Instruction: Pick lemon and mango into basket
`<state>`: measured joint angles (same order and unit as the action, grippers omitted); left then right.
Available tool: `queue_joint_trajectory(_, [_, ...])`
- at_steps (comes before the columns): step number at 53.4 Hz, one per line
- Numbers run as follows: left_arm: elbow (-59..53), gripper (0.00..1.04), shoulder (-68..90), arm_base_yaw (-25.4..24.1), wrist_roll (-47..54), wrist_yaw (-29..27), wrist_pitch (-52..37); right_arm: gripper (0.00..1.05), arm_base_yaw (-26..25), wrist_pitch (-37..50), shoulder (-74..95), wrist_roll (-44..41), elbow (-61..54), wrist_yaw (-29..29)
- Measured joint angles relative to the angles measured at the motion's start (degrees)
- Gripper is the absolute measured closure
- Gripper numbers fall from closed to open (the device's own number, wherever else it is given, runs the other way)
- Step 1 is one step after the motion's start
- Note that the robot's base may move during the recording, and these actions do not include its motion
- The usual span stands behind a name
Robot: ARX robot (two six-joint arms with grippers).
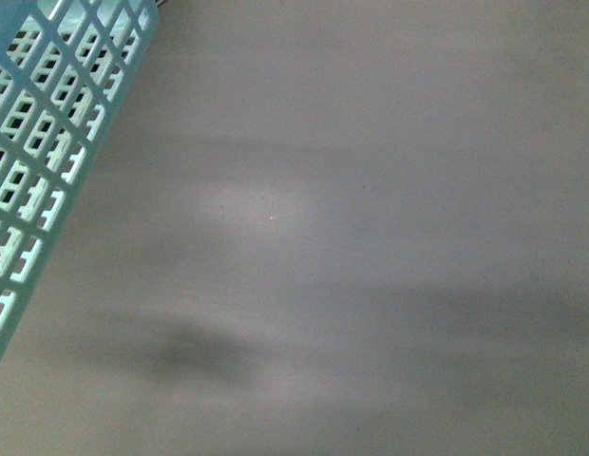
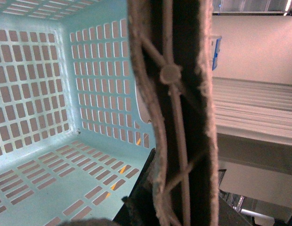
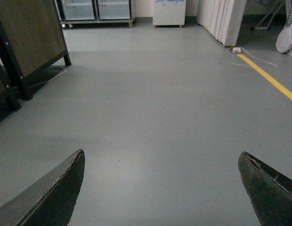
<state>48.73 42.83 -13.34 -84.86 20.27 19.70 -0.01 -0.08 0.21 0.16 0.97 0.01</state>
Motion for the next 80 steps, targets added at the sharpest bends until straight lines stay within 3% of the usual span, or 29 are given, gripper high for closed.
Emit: queue_joint_trajectory(80, [0.0, 0.99, 0.0, 0.0, 0.2, 0.1, 0.1, 0.09, 0.0, 0.0, 0.0, 0.0, 0.0, 0.0])
